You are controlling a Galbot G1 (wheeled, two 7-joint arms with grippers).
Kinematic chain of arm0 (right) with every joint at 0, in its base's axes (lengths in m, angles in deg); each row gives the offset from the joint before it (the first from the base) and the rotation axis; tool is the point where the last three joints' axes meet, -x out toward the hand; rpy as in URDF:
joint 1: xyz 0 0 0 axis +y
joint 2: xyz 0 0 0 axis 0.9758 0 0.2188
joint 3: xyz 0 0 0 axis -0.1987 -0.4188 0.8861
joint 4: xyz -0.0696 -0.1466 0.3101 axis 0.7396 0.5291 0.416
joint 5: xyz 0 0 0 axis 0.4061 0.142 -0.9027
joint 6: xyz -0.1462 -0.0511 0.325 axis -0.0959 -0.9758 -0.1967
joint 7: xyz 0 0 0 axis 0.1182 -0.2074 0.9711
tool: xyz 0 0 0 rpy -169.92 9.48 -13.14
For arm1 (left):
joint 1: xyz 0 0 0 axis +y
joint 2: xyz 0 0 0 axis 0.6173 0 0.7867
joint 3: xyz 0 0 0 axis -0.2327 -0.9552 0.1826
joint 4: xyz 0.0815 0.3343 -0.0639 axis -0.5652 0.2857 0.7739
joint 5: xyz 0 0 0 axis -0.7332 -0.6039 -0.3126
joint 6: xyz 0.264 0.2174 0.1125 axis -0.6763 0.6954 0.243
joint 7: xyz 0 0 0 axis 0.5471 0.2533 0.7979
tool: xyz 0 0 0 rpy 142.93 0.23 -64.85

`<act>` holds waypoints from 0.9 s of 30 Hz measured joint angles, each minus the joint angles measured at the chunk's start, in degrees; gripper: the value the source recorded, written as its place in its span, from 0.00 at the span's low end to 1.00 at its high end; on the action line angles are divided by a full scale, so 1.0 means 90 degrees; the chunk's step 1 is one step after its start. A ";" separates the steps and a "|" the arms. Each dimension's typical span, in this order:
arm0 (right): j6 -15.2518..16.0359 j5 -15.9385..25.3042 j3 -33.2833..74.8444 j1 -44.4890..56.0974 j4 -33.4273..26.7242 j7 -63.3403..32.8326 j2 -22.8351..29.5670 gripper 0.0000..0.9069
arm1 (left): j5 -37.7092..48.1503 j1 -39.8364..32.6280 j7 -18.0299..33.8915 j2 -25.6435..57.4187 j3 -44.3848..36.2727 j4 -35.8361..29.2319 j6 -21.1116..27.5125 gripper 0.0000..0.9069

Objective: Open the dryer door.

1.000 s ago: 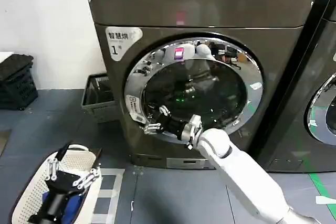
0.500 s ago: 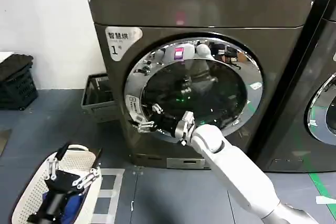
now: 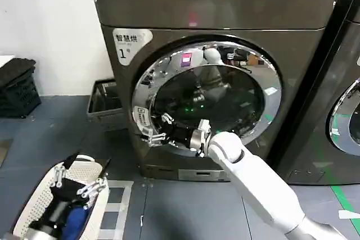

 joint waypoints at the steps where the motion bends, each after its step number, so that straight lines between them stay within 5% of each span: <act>1: -0.0001 -0.0014 0.0014 0.0020 0.0019 0.0079 -0.0022 1.00 | 0.0124 -0.0068 -0.0044 0.0108 0.0045 0.0090 0.0006 1.00; 15: -0.0047 -0.0099 0.0238 0.0337 0.0356 0.1126 -0.0403 1.00 | 0.1995 -0.0899 0.0291 0.1798 -0.0076 0.1359 0.0621 1.00; 27: -0.0060 0.0040 0.0881 0.0944 0.0620 0.2501 -0.0610 1.00 | 0.2366 -0.1883 0.0948 0.3257 -0.0841 0.2343 0.0936 1.00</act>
